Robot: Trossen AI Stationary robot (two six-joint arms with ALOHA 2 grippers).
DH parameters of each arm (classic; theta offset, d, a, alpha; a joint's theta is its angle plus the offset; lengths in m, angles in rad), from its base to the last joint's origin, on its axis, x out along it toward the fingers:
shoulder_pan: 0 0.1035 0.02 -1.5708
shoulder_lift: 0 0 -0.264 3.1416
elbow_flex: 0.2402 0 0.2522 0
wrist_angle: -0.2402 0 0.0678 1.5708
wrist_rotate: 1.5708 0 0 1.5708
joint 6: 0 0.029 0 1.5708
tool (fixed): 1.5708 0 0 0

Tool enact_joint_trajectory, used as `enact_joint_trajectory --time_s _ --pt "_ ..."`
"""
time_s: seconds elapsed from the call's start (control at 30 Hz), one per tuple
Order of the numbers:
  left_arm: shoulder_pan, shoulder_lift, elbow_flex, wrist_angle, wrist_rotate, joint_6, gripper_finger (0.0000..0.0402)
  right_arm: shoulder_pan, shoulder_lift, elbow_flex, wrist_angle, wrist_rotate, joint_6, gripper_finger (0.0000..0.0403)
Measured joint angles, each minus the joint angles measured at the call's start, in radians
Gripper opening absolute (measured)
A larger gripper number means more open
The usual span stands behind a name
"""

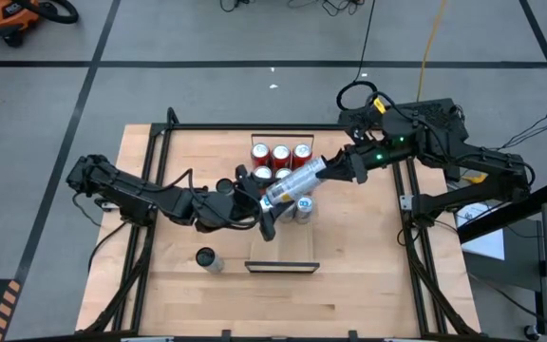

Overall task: Place canned beverage on shelf
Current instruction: Put the top white yellow soda can on the shelf

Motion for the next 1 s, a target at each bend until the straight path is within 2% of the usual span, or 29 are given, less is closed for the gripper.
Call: enact_joint_trajectory --time_s 0.13,0.43,0.53,0.77,1.0 --pt "-0.002 0.000 0.000 -0.001 -0.002 -0.022 0.0245 0.000 0.000 0.000 0.002 0.002 0.007 0.0219" --pt "-0.018 0.000 -0.001 0.013 -0.010 -0.025 0.0244 0.000 0.000 0.000 0.005 0.000 -0.006 0.0225" --pt "-0.028 -0.005 -0.001 0.028 -0.012 -0.033 0.0245 0.002 -0.003 0.000 0.030 -0.011 -0.028 0.0251" --pt "-0.042 -0.027 -0.003 0.089 0.095 -0.150 0.0247 0.007 -0.035 0.002 0.098 -0.038 -0.126 0.0336" --pt "-0.037 -0.030 -0.002 0.109 0.212 -0.397 0.0248 0.007 -0.070 0.002 0.144 -0.037 -0.350 0.0365"
